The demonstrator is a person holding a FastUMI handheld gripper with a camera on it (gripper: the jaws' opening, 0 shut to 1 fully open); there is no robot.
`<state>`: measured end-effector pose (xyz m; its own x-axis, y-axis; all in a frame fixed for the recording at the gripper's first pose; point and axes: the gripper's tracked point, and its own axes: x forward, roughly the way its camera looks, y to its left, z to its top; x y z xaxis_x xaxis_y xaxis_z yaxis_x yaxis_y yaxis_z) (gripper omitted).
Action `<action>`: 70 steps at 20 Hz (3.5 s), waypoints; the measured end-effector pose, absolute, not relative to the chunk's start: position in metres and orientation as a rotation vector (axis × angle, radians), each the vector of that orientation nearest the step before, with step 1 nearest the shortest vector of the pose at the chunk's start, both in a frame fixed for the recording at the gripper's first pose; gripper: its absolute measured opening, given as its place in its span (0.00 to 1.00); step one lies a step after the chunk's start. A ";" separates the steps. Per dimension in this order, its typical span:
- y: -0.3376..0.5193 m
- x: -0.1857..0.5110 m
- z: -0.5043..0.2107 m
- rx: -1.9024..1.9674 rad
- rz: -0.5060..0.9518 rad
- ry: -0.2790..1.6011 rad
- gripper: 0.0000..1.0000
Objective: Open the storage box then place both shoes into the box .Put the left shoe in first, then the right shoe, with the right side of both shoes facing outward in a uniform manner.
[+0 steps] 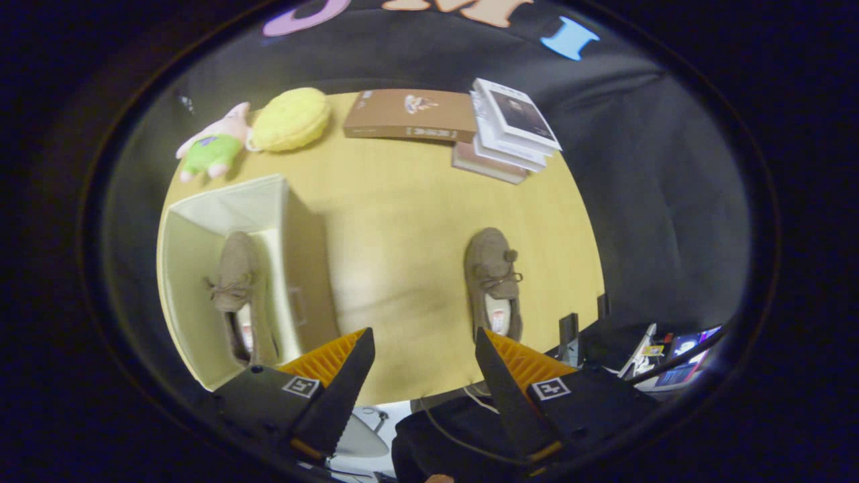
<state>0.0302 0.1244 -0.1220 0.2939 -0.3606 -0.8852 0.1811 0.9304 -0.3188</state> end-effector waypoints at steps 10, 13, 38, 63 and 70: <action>-0.018 0.014 -0.181 -0.059 -0.533 1.314 0.98; -0.033 0.012 -0.208 -0.053 -0.510 1.359 0.98; -0.050 0.018 -0.287 0.009 -0.327 1.389 0.15; -0.002 -0.004 -0.147 -0.316 -0.532 1.148 0.04; 0.067 0.014 -0.073 -0.442 -0.539 1.010 0.03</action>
